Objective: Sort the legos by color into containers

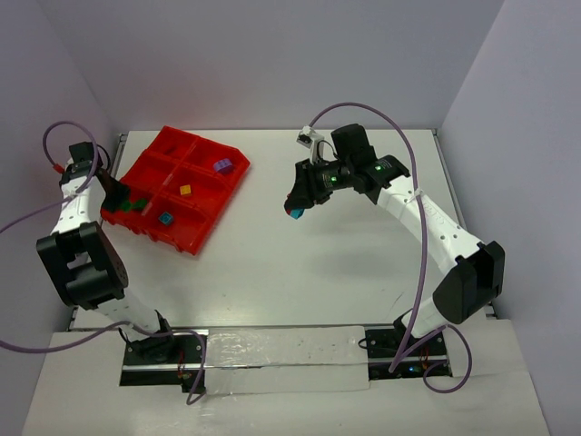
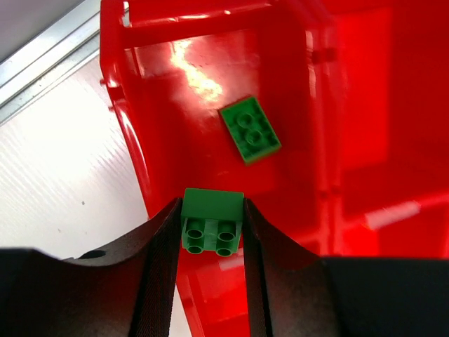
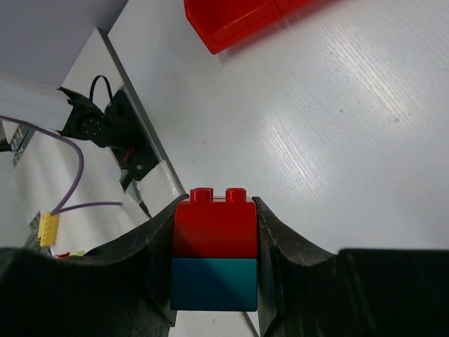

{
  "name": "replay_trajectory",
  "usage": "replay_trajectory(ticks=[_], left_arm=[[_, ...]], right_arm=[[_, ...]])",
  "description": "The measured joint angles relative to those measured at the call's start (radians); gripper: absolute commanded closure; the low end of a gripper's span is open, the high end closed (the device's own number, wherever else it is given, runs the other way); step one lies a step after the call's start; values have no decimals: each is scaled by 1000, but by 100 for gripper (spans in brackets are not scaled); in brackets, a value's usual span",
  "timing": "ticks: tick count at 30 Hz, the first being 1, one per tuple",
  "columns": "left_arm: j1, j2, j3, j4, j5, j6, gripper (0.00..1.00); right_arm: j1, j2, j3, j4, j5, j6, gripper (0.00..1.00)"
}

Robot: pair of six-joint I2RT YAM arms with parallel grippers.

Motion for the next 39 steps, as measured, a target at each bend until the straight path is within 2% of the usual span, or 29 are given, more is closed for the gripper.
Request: replay_trajectory(ticks=[4,7,8,11,14,20,22,27,29,32,34,39], left_arm=[[0,41,2,10,-30,5,85],[0,45,3,18,-35,6,62],[0,45,3,22,-35,6,46],[0,45,3,33,-33,9,25],[0,45,3,44,-31,16,13],[-15,40,27,29,-34,36,14],[-40,18,47,16,-40,50,21],[-165,-163,62,20,57,108,23],[-233,-258,64,39,153,134,24],[-299,-366,62,88,392,150,26],[-328,-403,45,135,556,152,26],[-429,-419,-74,233,854,112,24]], right_arm=[[0,0,0,0,5,0,100],[0,0,0,0,7,0,100],[0,0,0,0,7,0,100],[0,0,0,0,7,0,100],[0,0,0,0,7,0,100],[0,0,0,0,7,0,100],[0,-1,0,0,7,1,100],[0,-23,-12,9,-9,1,100],[0,-46,-33,19,-27,4,100],[0,-80,-60,46,-57,29,100],[0,-95,-62,76,-84,52,100],[0,-99,-43,180,-147,130,100]])
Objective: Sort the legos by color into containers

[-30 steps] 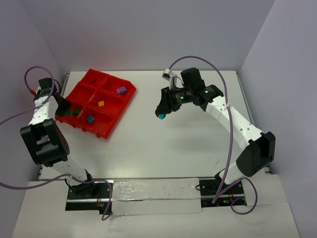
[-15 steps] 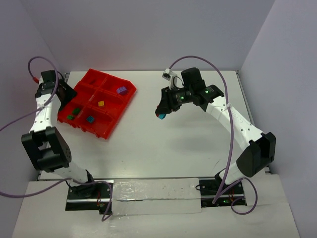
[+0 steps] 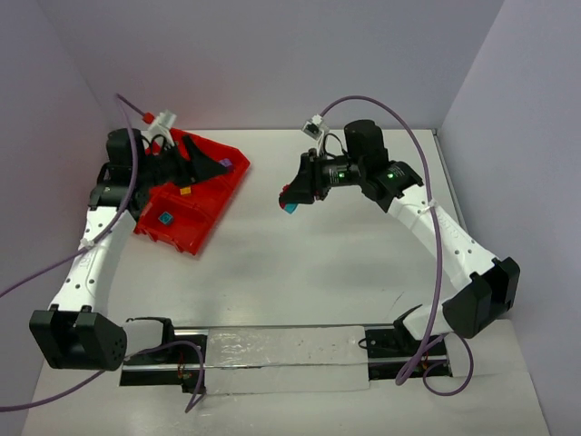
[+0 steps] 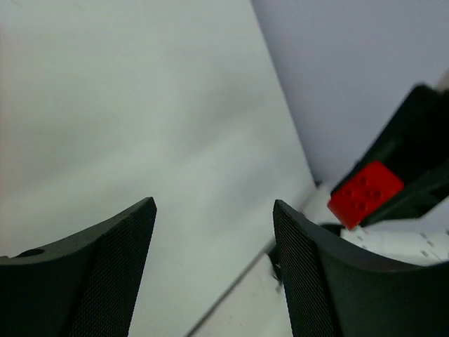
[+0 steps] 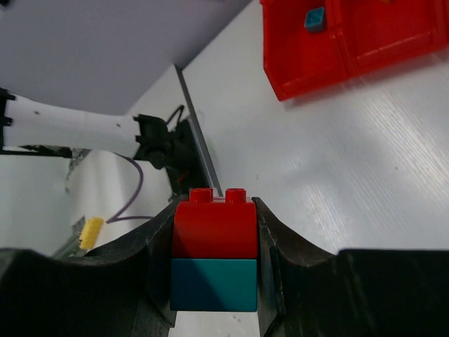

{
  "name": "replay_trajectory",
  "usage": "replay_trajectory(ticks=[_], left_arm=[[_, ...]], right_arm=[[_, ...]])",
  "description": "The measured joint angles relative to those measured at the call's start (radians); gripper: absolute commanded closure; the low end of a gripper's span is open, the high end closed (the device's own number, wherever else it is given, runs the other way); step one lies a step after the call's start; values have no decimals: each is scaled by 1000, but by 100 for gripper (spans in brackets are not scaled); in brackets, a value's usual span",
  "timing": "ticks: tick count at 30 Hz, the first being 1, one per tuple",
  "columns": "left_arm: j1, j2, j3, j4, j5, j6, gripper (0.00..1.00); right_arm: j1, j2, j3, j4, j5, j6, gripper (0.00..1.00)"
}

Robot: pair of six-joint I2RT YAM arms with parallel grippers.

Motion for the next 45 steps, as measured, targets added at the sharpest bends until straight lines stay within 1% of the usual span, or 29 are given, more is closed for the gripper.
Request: replay_trajectory(ticks=[3,5,7,9,12,14,17,21,28,36,45], left_arm=[[-46,0,-71,62,115,-49,25],[-64,-1,-95,108,161,-81,25],[-77,-8,-124,195,193,-132,25],[-88,-27,-172,308,205,-202,25],[-111,-53,-249,468,208,-319,25],[-128,-61,-278,541,204,-380,24],[-154,-63,-294,633,187,-449,23],[-185,-63,-303,734,167,-511,22],[-232,-28,-303,864,133,-585,17],[-245,40,-301,965,87,-656,17],[-270,106,-299,1056,69,-704,19]], right_arm=[[0,3,6,93,-22,81,100],[0,6,6,165,-24,145,100],[1,5,-12,275,3,246,100],[2,3,-44,387,72,349,100],[4,-4,-107,499,210,479,100],[6,-7,-138,540,294,546,100],[7,-7,-149,558,389,605,100],[13,-7,-149,599,455,648,100],[50,-7,-148,639,499,671,100],[62,-1,-147,677,502,679,100],[62,6,-147,711,478,687,100]])
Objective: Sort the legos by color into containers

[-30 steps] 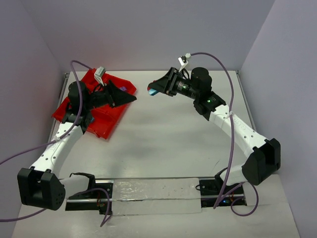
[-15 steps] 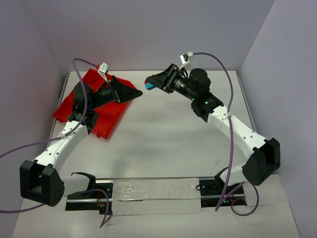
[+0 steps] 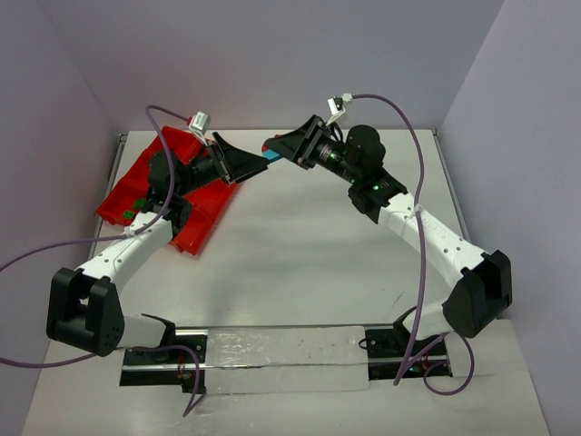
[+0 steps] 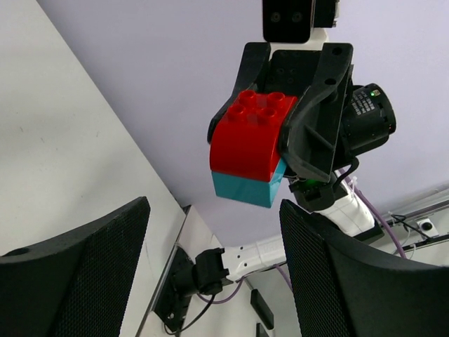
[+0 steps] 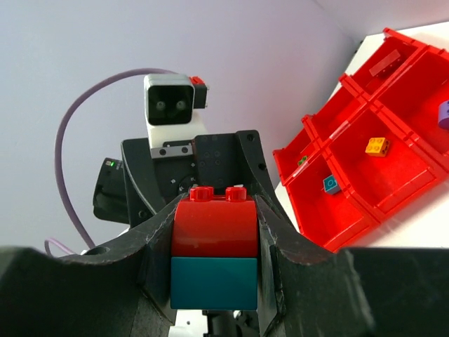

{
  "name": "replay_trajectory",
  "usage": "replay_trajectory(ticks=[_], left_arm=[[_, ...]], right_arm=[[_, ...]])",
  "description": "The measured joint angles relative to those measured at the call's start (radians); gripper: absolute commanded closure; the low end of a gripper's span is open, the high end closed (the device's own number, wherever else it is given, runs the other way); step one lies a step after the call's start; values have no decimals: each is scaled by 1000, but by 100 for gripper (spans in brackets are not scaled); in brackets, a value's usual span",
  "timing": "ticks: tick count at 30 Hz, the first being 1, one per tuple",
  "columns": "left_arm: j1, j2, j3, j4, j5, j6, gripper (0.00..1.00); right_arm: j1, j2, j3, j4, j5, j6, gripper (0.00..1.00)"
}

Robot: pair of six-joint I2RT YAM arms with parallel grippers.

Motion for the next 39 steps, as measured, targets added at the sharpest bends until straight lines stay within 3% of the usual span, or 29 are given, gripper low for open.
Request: replay_trajectory(ticks=[7,14,21,23,25,29,31,36,39], left_arm=[[-10,30,13,93,-7,-47,25],[-17,63,22,163,-5,-92,41],[-23,81,23,195,2,-131,70],[-23,81,23,208,2,-138,82],[-23,81,23,214,2,-139,97],[-23,81,23,216,3,-140,100],[-23,81,22,216,4,-141,100],[-23,68,13,198,15,-132,100],[-23,34,-5,152,25,-112,100]], right_arm=[[0,28,2,17,-26,12,100],[0,41,5,26,-31,20,100],[0,46,17,39,-40,26,100],[0,46,18,46,-44,27,100],[0,46,19,49,-46,27,93],[0,46,19,51,-47,27,60],[-1,46,19,51,-48,26,52],[-7,46,19,39,-53,16,44],[-10,45,19,19,-69,2,51]])
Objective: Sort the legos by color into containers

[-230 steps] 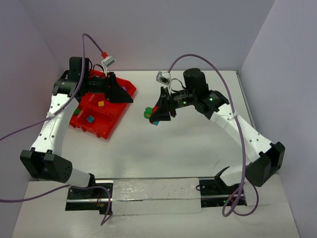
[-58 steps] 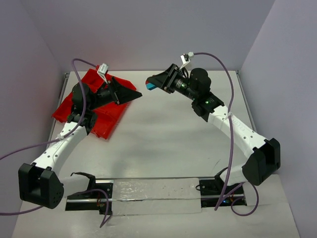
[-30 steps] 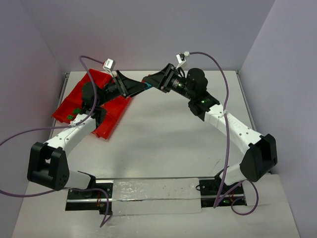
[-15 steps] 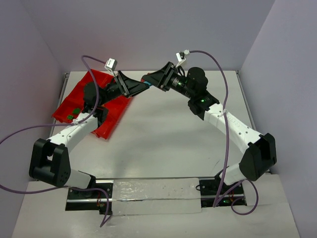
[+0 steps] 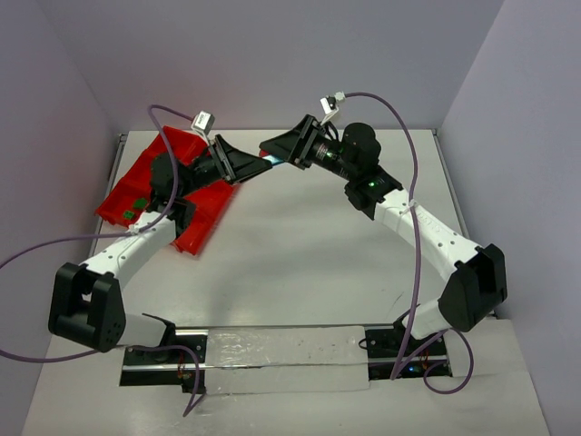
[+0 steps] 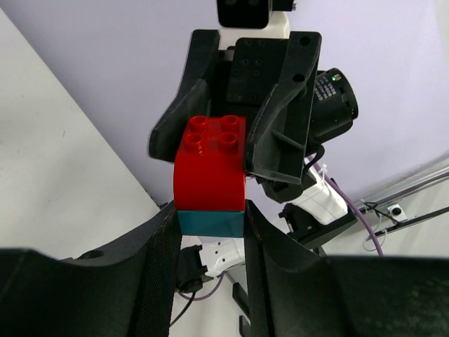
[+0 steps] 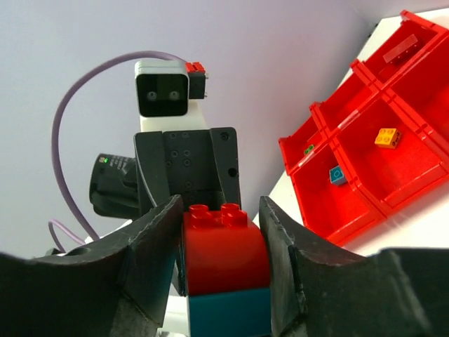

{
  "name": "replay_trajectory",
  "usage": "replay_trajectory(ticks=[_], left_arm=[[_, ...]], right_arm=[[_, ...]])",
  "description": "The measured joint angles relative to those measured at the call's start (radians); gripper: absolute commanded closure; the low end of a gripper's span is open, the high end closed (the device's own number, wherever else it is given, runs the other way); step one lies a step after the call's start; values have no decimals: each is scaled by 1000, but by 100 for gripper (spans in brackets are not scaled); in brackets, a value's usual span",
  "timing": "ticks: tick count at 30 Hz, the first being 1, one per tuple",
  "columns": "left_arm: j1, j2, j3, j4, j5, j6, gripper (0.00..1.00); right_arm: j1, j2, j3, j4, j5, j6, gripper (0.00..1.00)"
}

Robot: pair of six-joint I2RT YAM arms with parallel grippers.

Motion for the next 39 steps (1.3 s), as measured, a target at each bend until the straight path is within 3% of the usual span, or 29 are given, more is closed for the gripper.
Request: replay_trajectory(ticks=[5,8,18,27,34,39], left_arm=[[-2,-42,-5,-62,22,31,100],[-6,-57,-5,-79,28,45,100],[-7,-76,-5,-129,69,80,100],[-12,-126,-4,-302,69,190,100],[-12,-130,-4,-386,61,242,100],[-8,-140,-7,-450,68,290,100]], right_arm=[[-4,-15,0,-5,-57,-10,85],[-4,-25,0,-9,-79,-15,88],[-6,-29,1,-32,-141,-35,90],[-8,-29,28,-149,-168,-33,92],[-10,-29,28,-226,-130,-11,93],[-63,-40,28,-258,-20,-2,92]])
